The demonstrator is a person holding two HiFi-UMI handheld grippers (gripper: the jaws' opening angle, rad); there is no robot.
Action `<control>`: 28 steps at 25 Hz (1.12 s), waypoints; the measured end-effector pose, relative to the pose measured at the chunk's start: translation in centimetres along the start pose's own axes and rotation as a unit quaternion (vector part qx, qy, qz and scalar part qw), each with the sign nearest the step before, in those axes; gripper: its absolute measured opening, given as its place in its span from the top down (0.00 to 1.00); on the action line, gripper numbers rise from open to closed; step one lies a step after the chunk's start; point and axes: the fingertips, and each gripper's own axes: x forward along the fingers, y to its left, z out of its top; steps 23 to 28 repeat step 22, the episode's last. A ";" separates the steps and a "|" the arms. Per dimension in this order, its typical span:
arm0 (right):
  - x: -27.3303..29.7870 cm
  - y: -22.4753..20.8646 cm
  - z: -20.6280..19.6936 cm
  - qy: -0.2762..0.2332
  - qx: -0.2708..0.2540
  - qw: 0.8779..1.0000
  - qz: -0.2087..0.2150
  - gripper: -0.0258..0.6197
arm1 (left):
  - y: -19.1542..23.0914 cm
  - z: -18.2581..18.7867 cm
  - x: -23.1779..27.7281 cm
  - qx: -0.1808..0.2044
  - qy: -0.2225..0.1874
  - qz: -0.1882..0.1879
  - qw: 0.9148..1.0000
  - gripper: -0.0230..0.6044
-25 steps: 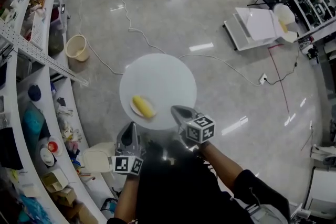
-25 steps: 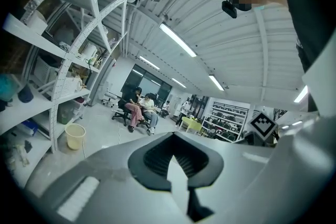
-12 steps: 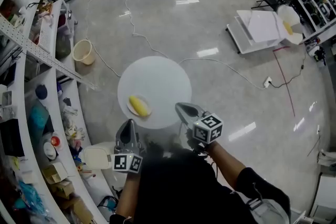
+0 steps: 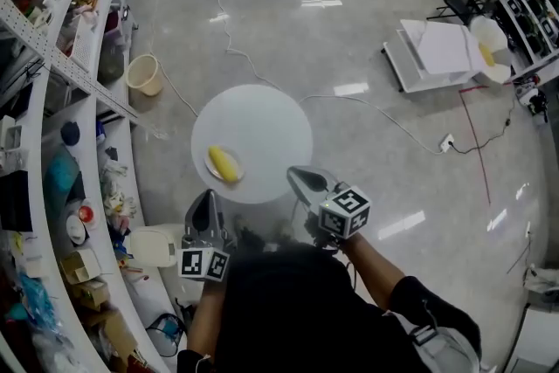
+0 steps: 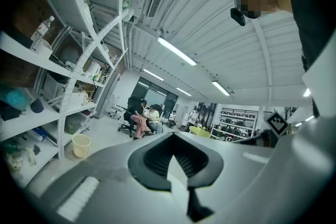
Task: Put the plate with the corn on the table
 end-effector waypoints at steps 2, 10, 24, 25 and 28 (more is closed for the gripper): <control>-0.1 0.1 0.0 -0.004 -0.001 1.000 0.001 0.95 | 0.1 0.0 -0.3 0.002 -0.004 0.005 1.000 0.96; -0.2 0.9 0.1 -0.013 -0.003 1.000 0.012 0.95 | -0.1 -0.1 -0.9 0.005 -0.007 0.013 1.000 0.95; 0.1 1.7 -0.4 -0.018 -0.014 1.000 0.013 0.95 | 1.0 -0.2 -1.6 0.002 -0.006 0.012 1.000 0.96; 0.1 1.7 -0.4 -0.018 -0.014 1.000 0.013 0.95 | 1.0 -0.2 -1.6 0.002 -0.006 0.012 1.000 0.96; 0.1 1.7 -0.4 -0.018 -0.014 1.000 0.013 0.95 | 1.0 -0.2 -1.6 0.002 -0.006 0.012 1.000 0.96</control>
